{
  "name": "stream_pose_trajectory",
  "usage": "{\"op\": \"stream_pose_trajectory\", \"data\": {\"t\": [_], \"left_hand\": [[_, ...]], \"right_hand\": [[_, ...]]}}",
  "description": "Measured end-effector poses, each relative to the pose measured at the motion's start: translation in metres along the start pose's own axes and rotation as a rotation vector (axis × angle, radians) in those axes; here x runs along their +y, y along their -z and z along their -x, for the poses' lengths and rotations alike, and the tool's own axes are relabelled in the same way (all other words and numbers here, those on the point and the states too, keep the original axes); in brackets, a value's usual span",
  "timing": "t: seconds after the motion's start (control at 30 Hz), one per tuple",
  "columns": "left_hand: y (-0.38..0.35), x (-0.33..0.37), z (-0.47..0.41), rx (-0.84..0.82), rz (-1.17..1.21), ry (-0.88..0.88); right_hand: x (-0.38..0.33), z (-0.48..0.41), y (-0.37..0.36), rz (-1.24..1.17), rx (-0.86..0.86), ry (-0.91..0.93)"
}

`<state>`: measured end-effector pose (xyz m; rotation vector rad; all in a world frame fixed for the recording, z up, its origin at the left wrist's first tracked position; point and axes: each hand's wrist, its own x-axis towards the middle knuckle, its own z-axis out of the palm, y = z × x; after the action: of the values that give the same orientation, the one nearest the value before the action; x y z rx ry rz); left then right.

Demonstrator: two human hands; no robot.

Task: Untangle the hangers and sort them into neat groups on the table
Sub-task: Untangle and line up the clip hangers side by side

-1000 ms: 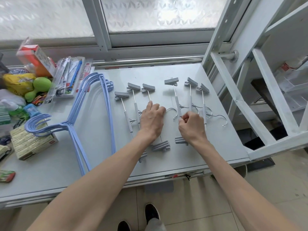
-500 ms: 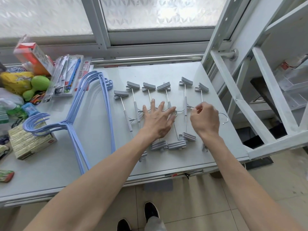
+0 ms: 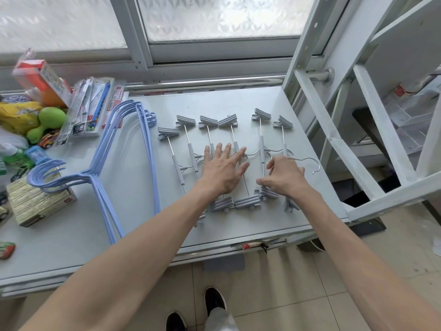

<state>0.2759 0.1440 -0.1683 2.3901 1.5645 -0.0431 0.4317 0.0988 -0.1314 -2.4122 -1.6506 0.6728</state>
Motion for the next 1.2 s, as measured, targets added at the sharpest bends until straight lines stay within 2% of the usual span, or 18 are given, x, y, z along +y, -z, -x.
{"op": "stream_pose_trajectory", "data": {"t": [0.13, 0.23, 0.33, 0.37, 0.47, 0.6, 0.67, 0.87, 1.0, 1.1, 1.2], "left_hand": [[0.002, 0.003, 0.001, -0.025, -0.002, -0.016], [0.004, 0.004, 0.001, -0.05, 0.01, -0.043], [0.005, 0.002, 0.003, 0.007, -0.041, -0.031], [0.006, 0.0, 0.005, 0.045, -0.057, 0.017], [0.012, -0.004, 0.011, 0.152, -0.008, 0.257], [0.017, -0.011, 0.022, 0.119, 0.114, 0.587], [0.013, -0.017, 0.028, 0.083, 0.176, 0.645], [0.002, -0.021, 0.035, 0.093, 0.256, 0.523], [0.004, -0.025, 0.031, 0.073, 0.266, 0.464], [0.006, -0.031, 0.029, 0.036, 0.264, 0.382], [0.007, -0.036, 0.026, -0.014, 0.237, 0.32]], "right_hand": [[0.006, 0.0, 0.001, 0.028, -0.053, 0.013], [0.011, 0.001, 0.008, -0.036, -0.114, 0.039], [0.019, -0.003, 0.012, -0.1, 0.193, -0.015], [0.021, -0.005, 0.012, -0.082, 0.243, -0.078], [0.026, -0.011, 0.007, -0.143, 0.188, -0.194], [0.026, -0.012, 0.0, -0.341, 0.316, -0.128], [0.026, -0.014, -0.003, -0.404, 0.328, -0.091], [0.021, -0.022, -0.002, -0.367, 0.267, -0.069], [0.024, -0.028, 0.01, -0.118, 0.271, -0.087], [0.028, -0.032, 0.011, 0.035, 0.134, -0.079], [0.032, -0.037, 0.0, 0.023, 0.036, -0.056]]}}
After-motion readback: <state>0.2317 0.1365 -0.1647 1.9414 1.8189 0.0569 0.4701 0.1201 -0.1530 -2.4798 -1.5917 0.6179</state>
